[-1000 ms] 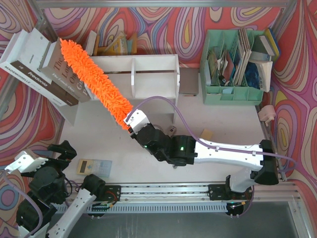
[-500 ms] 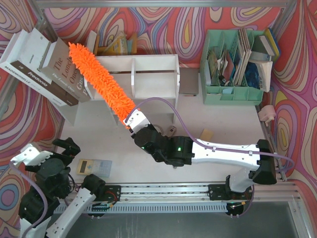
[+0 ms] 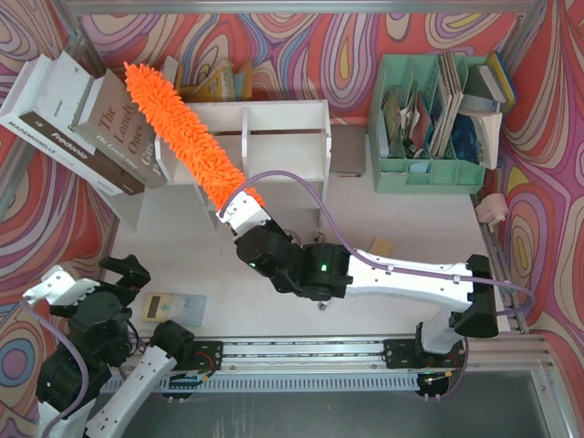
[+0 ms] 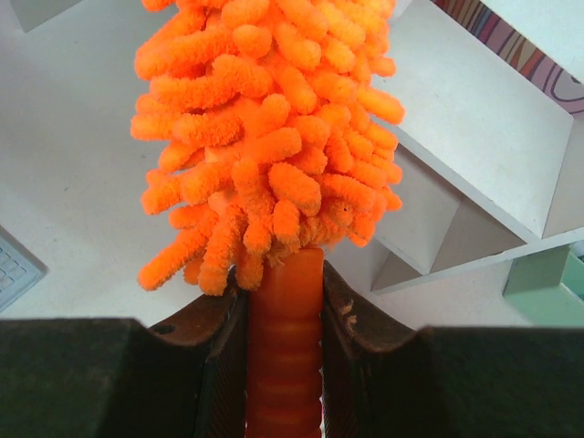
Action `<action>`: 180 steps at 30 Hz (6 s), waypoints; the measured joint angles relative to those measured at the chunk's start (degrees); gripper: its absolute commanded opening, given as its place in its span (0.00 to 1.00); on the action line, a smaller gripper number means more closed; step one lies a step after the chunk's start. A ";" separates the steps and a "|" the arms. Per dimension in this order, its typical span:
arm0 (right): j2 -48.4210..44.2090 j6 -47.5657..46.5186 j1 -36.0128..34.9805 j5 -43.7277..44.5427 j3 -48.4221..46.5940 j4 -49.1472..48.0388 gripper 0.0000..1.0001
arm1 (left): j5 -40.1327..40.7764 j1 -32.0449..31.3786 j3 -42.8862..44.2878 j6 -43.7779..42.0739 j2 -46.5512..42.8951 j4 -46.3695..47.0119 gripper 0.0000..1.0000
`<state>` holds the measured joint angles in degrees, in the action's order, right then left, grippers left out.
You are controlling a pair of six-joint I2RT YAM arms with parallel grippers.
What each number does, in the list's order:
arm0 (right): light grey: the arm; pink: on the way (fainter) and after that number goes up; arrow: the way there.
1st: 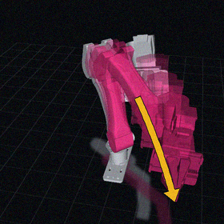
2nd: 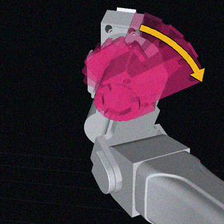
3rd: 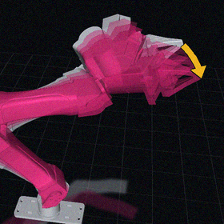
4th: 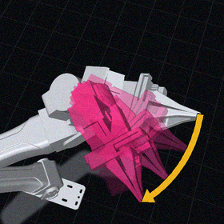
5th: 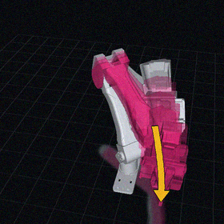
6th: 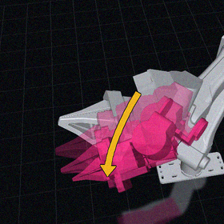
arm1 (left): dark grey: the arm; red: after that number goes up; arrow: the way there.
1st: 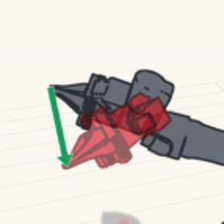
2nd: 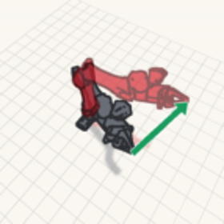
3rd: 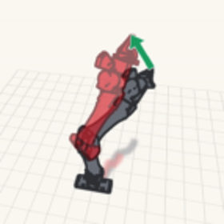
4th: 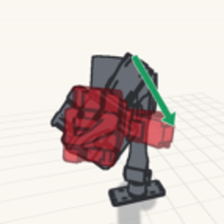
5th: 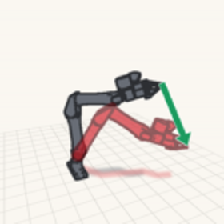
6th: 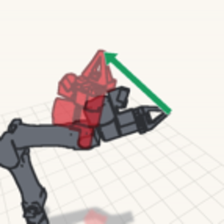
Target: Dust the bookshelf with a duster
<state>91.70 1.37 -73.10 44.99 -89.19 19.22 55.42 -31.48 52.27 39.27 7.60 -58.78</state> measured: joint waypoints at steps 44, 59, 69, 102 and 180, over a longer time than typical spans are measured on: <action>13.88 -5.22 1.51 -2.10 -42.71 37.40 0.00 | -0.94 0.00 -0.26 0.39 0.00 0.00 0.98; 13.31 -6.45 1.51 -1.90 -40.89 46.18 0.00 | -0.94 0.00 -0.26 0.39 0.00 0.00 0.98; 13.31 -6.27 1.53 1.38 -40.46 46.84 0.00 | -0.96 0.00 -0.26 0.39 0.00 0.00 0.98; 0.72 -18.88 -3.26 17.27 -32.79 27.47 0.00 | -0.96 0.00 -0.26 0.42 -0.15 0.00 0.98; -14.25 -0.52 8.94 -3.82 -6.73 28.11 0.00 | -0.94 0.00 -0.33 0.39 -0.11 0.00 0.98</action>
<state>77.45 0.84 -64.16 41.17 -95.92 47.33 54.48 -31.48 51.94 39.66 7.49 -58.78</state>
